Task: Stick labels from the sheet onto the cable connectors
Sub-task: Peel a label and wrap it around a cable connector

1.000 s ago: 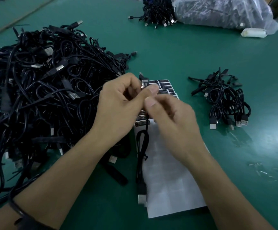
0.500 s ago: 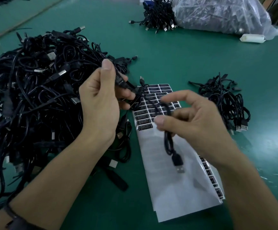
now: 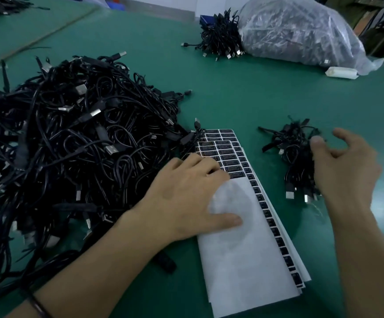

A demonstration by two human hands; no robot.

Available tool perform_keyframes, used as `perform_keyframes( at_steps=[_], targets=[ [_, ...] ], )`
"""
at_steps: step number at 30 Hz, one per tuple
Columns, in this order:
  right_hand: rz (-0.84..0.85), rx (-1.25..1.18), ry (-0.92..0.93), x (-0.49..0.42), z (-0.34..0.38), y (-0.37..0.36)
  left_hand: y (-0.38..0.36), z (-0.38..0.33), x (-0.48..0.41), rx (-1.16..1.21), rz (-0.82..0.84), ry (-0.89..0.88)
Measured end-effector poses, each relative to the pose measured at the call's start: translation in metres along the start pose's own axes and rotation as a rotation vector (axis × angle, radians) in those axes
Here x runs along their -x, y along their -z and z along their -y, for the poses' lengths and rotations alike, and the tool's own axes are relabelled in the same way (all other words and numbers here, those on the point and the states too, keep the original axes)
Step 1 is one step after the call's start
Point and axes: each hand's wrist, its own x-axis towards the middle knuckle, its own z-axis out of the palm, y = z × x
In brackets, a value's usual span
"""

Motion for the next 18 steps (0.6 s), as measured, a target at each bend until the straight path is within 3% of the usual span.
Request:
perform_keyframes(
  at_steps=[2, 4, 7, 12, 18],
  targets=[
    [0.001, 0.066, 0.011, 0.006, 0.004, -0.006, 0.002, 0.004, -0.001, 0.0, 0.035, 0.019],
    [0.051, 0.165, 0.139, 0.018, 0.018, -0.017, 0.004, 0.006, -0.002, -0.007, 0.047, 0.023],
    [0.256, 0.172, 0.346, 0.037, 0.043, -0.041, 0.004, 0.005, -0.002, -0.019, 0.025, 0.035],
    [0.577, 0.17, 0.249, 0.046, 0.078, -0.083, 0.003, 0.006, -0.002, -0.015, 0.003, 0.029],
    [0.701, 0.232, 0.23, 0.043, 0.096, -0.11, 0.005, 0.006, -0.002, 0.004, -0.014, 0.027]
  ],
)
